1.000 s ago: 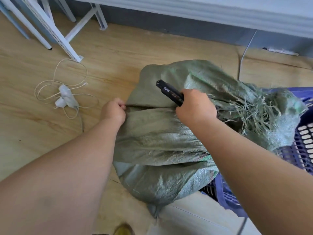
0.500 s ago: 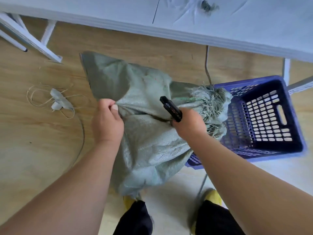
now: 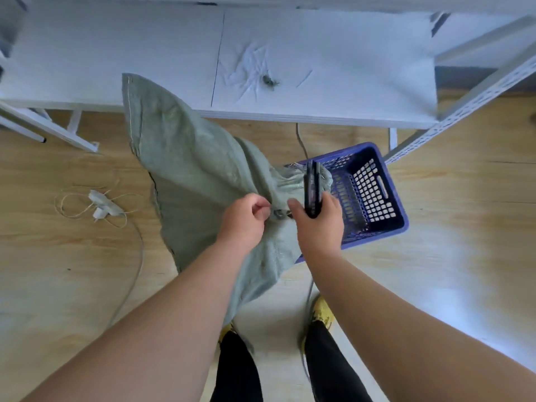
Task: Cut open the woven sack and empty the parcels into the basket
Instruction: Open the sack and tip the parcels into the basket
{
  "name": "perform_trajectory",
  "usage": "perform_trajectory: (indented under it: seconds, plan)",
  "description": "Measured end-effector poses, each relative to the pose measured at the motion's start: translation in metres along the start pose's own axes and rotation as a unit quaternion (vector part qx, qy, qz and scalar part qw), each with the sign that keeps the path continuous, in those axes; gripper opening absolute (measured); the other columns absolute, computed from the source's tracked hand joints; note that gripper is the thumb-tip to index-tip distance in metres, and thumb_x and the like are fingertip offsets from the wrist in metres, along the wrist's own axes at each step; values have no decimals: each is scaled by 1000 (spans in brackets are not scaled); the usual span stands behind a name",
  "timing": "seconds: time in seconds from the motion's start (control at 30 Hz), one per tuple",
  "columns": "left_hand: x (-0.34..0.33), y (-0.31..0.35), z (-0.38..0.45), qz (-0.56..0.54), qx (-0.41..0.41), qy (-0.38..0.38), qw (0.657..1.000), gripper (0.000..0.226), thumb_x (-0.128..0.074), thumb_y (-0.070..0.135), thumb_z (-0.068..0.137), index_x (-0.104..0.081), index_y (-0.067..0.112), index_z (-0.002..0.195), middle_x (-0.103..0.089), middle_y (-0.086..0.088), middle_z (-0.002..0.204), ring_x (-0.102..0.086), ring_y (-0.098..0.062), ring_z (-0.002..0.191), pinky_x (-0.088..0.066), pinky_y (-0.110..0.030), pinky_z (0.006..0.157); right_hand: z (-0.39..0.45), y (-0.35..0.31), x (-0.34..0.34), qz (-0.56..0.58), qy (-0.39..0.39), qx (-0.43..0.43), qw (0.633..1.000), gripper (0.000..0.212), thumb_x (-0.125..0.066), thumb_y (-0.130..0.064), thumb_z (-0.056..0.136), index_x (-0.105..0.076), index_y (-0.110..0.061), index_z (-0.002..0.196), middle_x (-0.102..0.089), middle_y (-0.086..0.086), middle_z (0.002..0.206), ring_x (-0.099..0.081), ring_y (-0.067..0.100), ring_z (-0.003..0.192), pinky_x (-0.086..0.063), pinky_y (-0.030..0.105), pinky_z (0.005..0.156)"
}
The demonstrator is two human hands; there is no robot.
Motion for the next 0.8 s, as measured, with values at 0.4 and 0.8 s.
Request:
perform_trajectory:
  seconds: [0.4, 0.8]
  plan:
    - [-39, 33, -47, 0, 1, -22, 1000, 19, -67, 21, 85, -58, 28, 69, -65, 3, 73, -63, -24, 83, -49, -34, 75, 12, -6, 18, -151, -151, -111, 971, 48, -80, -47, 71, -43, -17, 65, -50, -1, 64, -57, 22, 71, -43, 31, 57]
    - [-30, 34, -35, -44, 38, 15, 998, 5, -65, 23, 88, -63, 24, 92, -67, 2, 89, -62, -18, 85, -50, -31, 78, 29, 22, 30, -214, -145, -99, 961, 14, -61, -13, 81, -59, -12, 95, -57, 6, 79, -56, 26, 75, -43, 27, 58]
Point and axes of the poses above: each hand's wrist, its own z-axis towards the middle knuckle, its own x-axis out of the back of the hand, y = z × x, the point moved 9 cm from there along z, towards the middle knuckle
